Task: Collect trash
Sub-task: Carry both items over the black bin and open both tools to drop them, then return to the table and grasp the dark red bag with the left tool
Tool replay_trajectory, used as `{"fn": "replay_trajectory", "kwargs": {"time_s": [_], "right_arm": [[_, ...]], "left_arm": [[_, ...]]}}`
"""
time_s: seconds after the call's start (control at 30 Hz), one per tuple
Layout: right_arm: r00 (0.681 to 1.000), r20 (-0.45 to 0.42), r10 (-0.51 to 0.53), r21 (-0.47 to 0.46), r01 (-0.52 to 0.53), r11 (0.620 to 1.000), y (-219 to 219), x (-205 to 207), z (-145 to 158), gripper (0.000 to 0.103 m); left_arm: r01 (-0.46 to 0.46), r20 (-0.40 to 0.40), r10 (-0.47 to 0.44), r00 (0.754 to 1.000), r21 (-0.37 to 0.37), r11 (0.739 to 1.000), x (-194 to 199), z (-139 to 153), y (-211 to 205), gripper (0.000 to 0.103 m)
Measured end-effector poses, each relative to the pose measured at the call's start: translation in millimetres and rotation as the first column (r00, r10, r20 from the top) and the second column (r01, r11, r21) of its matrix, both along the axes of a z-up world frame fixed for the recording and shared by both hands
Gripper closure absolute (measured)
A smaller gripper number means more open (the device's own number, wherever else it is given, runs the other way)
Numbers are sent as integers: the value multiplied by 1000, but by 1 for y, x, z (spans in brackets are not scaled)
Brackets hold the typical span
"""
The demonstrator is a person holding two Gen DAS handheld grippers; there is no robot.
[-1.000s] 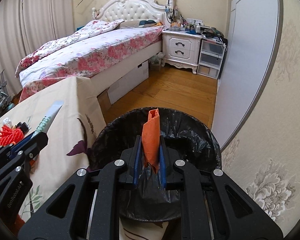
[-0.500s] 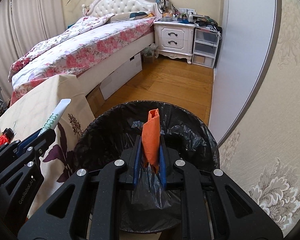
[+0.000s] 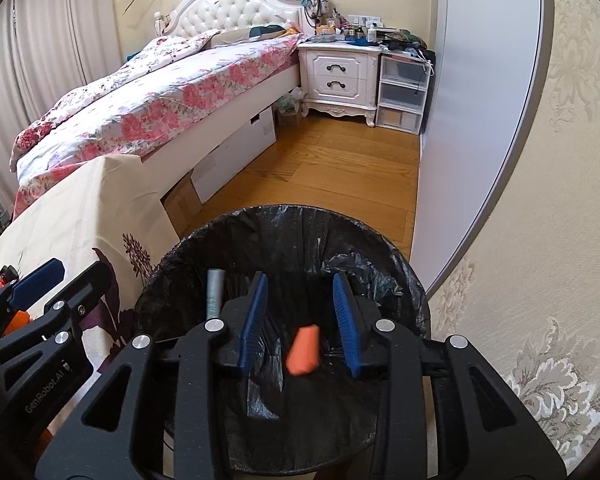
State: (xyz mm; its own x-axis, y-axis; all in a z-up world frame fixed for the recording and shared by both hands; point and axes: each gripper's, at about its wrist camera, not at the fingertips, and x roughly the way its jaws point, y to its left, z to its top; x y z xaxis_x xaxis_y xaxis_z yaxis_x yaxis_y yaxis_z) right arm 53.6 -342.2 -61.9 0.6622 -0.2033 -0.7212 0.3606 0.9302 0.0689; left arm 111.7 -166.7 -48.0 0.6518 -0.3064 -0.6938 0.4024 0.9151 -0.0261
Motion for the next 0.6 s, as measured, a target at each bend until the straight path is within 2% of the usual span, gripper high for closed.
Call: {"fn": "replay_trajectory", "kwargs": {"time_s": [0.2, 0.6], "right_arm": [[1000, 9, -13, -8, 13, 1000, 0, -3, 5, 54], [999, 27, 37, -21, -37, 999, 26, -22, 21, 50]], "left_arm": [[-19, 18, 19, 1000, 5, 1000, -3, 4, 3, 31], [-69, 43, 69, 997, -6, 998, -29, 28, 41, 29]]}}
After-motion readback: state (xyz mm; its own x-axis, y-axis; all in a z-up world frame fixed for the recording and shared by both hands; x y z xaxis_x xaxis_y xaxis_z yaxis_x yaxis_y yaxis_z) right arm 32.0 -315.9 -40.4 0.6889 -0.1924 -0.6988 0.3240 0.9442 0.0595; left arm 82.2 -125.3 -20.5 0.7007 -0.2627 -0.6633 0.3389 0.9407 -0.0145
